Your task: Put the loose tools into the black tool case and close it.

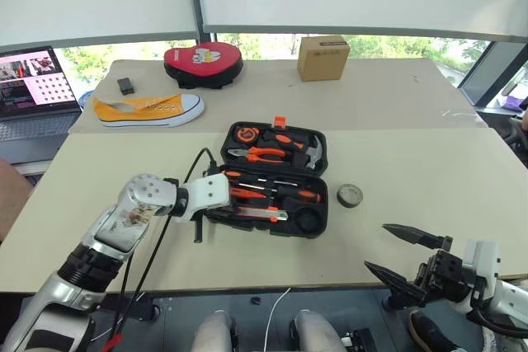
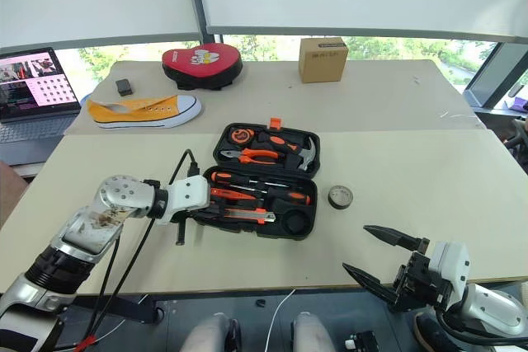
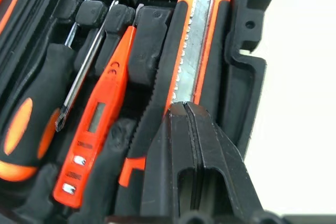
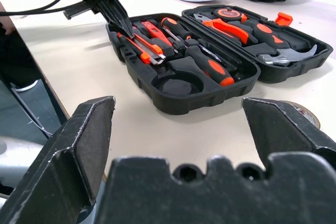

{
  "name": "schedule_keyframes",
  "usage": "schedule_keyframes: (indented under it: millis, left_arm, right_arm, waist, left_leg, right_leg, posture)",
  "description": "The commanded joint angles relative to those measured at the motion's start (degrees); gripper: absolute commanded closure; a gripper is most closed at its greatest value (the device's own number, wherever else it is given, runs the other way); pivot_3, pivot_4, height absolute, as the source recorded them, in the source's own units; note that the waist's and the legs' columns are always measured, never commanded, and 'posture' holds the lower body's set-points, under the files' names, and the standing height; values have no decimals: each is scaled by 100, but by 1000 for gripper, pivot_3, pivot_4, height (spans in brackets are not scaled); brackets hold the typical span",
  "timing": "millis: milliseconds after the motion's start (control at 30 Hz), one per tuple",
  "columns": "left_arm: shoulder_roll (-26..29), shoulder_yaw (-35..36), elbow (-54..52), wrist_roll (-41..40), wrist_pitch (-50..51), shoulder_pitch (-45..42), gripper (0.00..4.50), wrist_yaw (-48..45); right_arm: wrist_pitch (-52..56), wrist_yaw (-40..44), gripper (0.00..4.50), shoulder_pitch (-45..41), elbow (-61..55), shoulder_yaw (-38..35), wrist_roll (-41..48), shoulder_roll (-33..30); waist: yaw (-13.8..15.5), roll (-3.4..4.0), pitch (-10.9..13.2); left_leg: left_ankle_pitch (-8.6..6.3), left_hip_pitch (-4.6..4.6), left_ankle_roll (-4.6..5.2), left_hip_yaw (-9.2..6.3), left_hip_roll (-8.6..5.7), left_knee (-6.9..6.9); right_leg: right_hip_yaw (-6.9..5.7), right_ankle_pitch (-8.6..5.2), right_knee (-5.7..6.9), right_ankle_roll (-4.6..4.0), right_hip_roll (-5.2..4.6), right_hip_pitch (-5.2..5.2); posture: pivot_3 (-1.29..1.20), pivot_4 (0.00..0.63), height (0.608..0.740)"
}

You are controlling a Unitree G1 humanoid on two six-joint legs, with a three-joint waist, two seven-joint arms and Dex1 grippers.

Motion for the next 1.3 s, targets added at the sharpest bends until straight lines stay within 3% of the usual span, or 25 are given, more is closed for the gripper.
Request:
schedule_keyframes:
  millis: [33, 300, 567, 833, 1000, 1100, 1200, 1300]
  left_arm:
    - [-342, 249, 81, -524, -29, -92, 4474, -120]
    - [-1104, 243, 557, -544, -249, -347, 4474, 188]
    - [-1330, -312, 1223, 34, -547, -449, 4474, 187]
    - [-1523, -855, 1141, 358, 410, -462, 4474, 297]
    - [-1390, -418, 997, 97, -263, -214, 4474, 244]
    - [-1588, 374, 975, -619, -732, -116, 4474, 233]
    - [-1573, 1359, 954, -1467, -1461, 40, 3747, -88]
    - [-1450, 1977, 662, -1966, -1817, 207, 2623, -245]
  right_arm:
    - [47, -15, 0, 23, -198, -88, 109, 17]
    - [106, -31, 0, 57, -265, -61, 110, 33]
    - [168, -40, 0, 39, -297, -83, 109, 22]
    - [216, -136, 0, 70, -399, -51, 87, 110]
    - [210, -290, 0, 113, -391, -251, 94, 151]
    - [141, -408, 0, 240, -321, -456, 82, 194]
    - [-67, -651, 0, 402, -126, -860, 54, 439]
    - [-494, -607, 0, 746, 82, -1160, -312, 549]
  waist:
    - [34, -5, 4]
    - [133, -25, 16]
    - [130, -27, 17]
    - [153, -24, 9]
    - [129, -23, 8]
    - [103, -22, 9]
    - [97, -31, 17]
    - [118, -31, 18]
  left_leg:
    - [0, -8, 0, 1, -2, 0]
    - [0, -38, 1, -11, -22, 7]
    - [0, -36, 1, -16, -26, 7]
    - [0, -31, 1, -31, -40, 12]
    - [0, -28, 2, -37, -41, 9]
    - [-1, -27, 2, -37, -38, 4]
    - [-1, -41, 3, -38, -33, 2]
    - [-1, -44, 2, -39, -31, 2]
  right_leg:
    - [0, -1, 0, 3, -2, -6]
    - [-10, -3, -8, 17, -16, -15]
    - [-14, -3, -8, 17, -16, -11]
    - [-21, -4, -9, 25, -26, 2]
    - [-18, -5, -9, 27, -27, 3]
    - [-17, -7, -9, 24, -26, 0]
    - [-20, -7, -7, 22, -25, -15]
    - [-25, -7, -7, 22, -28, -16]
  posture:
    - [0, 150, 740]
    - [0, 150, 740]
    - [0, 150, 740]
    - [0, 150, 740]
    - [0, 150, 740]
    - [0, 150, 740]
    - [0, 150, 740]
    - [0, 150, 740]
